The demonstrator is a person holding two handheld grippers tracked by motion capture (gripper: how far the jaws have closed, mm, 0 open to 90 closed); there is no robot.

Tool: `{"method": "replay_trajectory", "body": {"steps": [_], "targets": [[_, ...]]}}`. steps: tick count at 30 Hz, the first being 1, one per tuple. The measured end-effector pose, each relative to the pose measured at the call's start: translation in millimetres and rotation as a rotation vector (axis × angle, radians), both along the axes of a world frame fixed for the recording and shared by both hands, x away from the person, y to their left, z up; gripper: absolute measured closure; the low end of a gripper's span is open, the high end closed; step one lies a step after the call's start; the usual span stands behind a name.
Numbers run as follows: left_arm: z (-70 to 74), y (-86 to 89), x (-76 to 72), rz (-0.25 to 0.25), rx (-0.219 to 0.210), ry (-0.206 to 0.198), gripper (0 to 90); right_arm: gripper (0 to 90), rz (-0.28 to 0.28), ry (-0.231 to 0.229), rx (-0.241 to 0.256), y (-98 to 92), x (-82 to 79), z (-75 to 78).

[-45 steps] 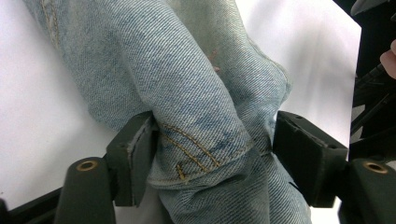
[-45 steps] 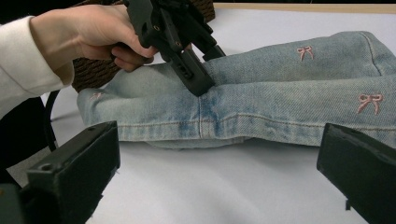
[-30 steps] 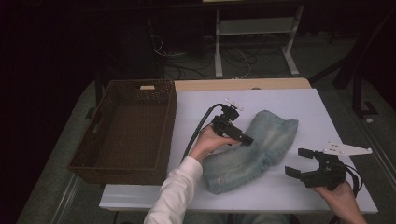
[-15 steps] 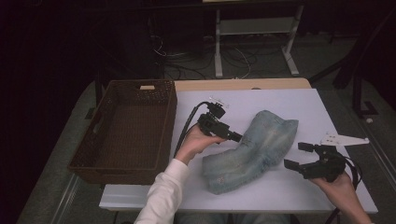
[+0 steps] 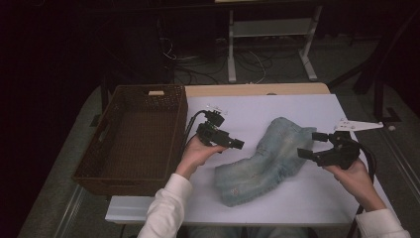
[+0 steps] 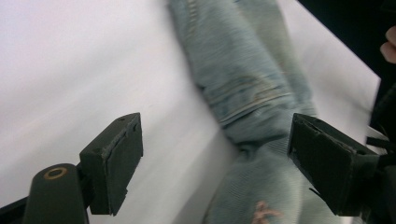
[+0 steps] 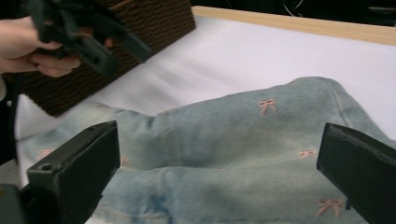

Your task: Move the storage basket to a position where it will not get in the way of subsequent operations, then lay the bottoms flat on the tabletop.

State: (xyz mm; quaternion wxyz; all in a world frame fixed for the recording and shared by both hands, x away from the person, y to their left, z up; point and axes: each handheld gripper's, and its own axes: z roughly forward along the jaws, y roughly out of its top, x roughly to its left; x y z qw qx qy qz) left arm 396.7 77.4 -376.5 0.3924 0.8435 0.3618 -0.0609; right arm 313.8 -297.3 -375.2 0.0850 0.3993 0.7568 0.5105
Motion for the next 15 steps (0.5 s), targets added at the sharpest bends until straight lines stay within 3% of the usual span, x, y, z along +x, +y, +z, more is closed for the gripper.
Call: {"method": "replay_trajectory", "body": {"steps": [3,11,15], "targets": [[-8.0,4.5,-0.2,0.025,0.015,0.001,17.9,0.0,-0.02,0.021,-0.004,-2.0,11.9,-7.1],[-17.1,8.0,-6.5,0.026,-0.014,0.001,17.9,0.0,-0.085,0.039,-0.002,-7.2,37.6,-21.6],[-18.9,8.8,-12.1,0.011,-0.006,0.008,18.4,0.0,-0.128,0.059,-0.001,-11.4,47.0,-28.9]]}}
